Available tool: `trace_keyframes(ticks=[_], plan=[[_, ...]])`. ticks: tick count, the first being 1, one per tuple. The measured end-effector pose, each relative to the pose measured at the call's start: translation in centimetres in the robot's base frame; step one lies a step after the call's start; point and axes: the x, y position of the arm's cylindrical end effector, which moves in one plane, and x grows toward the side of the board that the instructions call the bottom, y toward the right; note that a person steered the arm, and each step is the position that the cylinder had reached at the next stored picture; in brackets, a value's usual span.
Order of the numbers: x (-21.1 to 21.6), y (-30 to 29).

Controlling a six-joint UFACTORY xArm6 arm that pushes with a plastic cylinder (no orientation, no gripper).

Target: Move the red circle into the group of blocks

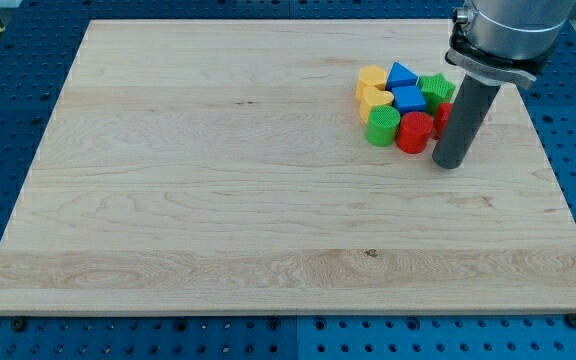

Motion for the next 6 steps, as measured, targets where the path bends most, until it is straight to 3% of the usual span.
trace_keyframes(ticks=[2,4,6], plan=[[-0.7,-4.8],[-3.2,-2.9],[-5.6,-5.8]])
